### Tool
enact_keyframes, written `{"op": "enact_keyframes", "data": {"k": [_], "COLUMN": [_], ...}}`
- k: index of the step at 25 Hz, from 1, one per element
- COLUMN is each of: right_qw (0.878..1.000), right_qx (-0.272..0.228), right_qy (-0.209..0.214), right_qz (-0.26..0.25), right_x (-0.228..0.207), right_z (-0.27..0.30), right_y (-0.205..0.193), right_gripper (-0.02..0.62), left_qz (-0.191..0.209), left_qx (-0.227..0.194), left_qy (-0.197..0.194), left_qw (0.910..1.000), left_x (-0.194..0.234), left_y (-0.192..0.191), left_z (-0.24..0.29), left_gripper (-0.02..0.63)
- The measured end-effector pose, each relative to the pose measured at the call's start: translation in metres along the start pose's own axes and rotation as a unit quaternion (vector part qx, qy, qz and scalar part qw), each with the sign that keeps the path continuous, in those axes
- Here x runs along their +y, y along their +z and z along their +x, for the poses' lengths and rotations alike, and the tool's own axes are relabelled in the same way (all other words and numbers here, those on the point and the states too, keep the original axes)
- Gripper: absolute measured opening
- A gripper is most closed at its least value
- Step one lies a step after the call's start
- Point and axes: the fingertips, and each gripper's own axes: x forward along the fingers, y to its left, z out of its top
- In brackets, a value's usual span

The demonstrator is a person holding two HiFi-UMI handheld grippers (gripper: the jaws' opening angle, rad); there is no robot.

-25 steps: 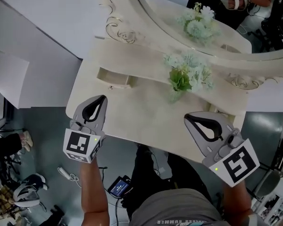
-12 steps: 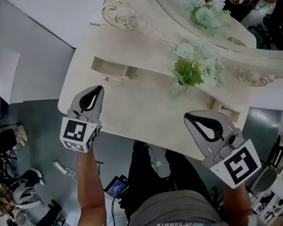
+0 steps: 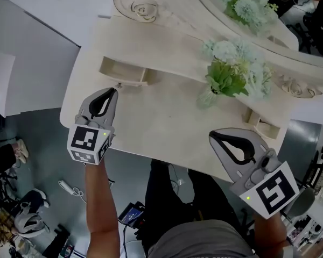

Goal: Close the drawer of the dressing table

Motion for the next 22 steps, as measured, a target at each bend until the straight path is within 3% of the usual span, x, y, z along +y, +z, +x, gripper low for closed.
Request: {"op": "enact_keyframes", "data": {"k": [13, 22], "right_qw": [1.0, 0.999], "right_qx": [0.016, 0.025], "right_qy": [0.015, 0.022], "right_qz": [0.014, 0.019], "right_x": [0.003, 0.008], "right_z": [0.026, 0.035], "right_y": [-0.014, -0.022], "right_gripper": [0.0, 0.0], "left_qz": [-0.004, 0.005], "left_qx": [0.026, 0.031], "left_qy": [-0.006, 0.006], "left_qw": [0.9996, 0.9995], "left_x": [0.005, 0.009], "left_y": [-0.033, -0.039], "left_z": [0.027, 0.042], "left_gripper": [0.118, 0.095]}}
